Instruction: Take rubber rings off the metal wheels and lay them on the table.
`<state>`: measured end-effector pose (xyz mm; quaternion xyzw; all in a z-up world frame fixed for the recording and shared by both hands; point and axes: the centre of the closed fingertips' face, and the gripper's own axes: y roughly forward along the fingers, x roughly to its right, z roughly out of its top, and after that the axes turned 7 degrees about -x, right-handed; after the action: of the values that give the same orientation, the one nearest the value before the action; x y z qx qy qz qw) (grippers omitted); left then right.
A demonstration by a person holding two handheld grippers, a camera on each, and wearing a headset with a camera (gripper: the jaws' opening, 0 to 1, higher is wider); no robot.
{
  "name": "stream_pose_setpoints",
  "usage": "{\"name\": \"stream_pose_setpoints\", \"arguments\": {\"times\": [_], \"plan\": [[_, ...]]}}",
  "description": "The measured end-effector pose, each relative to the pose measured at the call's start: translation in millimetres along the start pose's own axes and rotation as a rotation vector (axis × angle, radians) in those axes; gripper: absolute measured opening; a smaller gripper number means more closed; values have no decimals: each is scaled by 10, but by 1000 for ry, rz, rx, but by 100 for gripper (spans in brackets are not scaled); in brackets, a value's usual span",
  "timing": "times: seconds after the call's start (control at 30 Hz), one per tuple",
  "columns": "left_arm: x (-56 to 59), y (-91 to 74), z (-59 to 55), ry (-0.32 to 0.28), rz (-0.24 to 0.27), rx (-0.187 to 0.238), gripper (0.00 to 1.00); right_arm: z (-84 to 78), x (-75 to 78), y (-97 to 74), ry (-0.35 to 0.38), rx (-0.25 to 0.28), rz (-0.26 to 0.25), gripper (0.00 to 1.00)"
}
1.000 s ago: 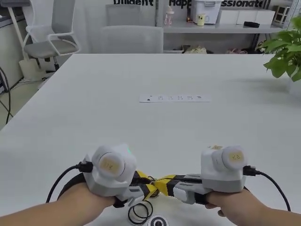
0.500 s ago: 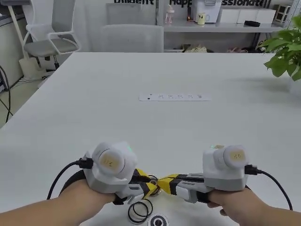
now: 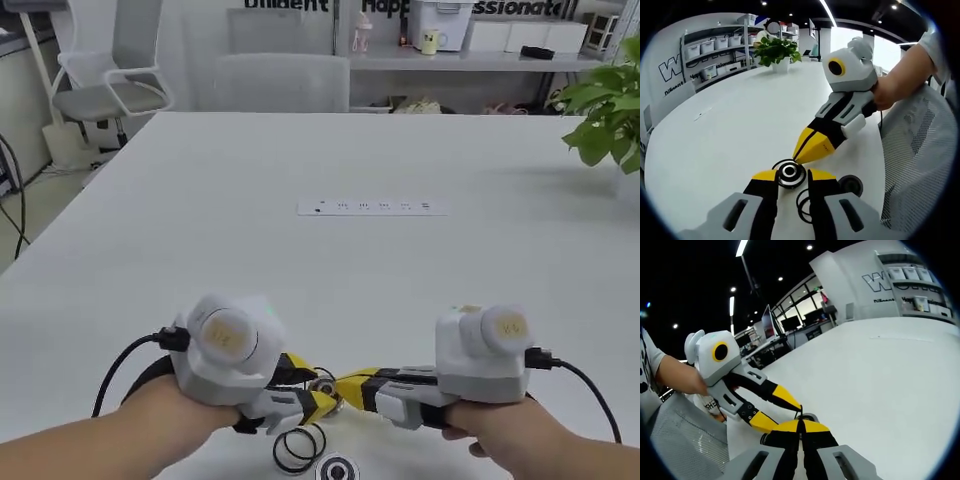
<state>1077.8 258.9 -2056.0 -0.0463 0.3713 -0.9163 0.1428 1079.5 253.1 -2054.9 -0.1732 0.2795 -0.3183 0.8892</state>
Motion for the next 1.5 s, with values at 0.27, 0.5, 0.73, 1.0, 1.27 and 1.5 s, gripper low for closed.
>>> {"name": "stream_pose_setpoints", "arguments": {"times": [0.27,0.5,0.73,1.0,1.27,1.5], "plan": [[45,-118,8,-3,-16,20,27,41,-47,-32,2,12,14,0],[41,-249,60,-20,-15,55,37,57,-110,-57,-3,14,28,0],[53,-392,105,-26,-13,98,42,65,-183,-65,-9,13,45,0],[106,-518,119,-18,-18,125,50,63,-296,-56,-19,7,70,0],[168,-642,71,-18,-28,141,59,37,-364,-40,-18,-2,96,0],[207,-737,8,-13,-35,149,65,-11,-441,-11,-12,-21,125,0]]}}
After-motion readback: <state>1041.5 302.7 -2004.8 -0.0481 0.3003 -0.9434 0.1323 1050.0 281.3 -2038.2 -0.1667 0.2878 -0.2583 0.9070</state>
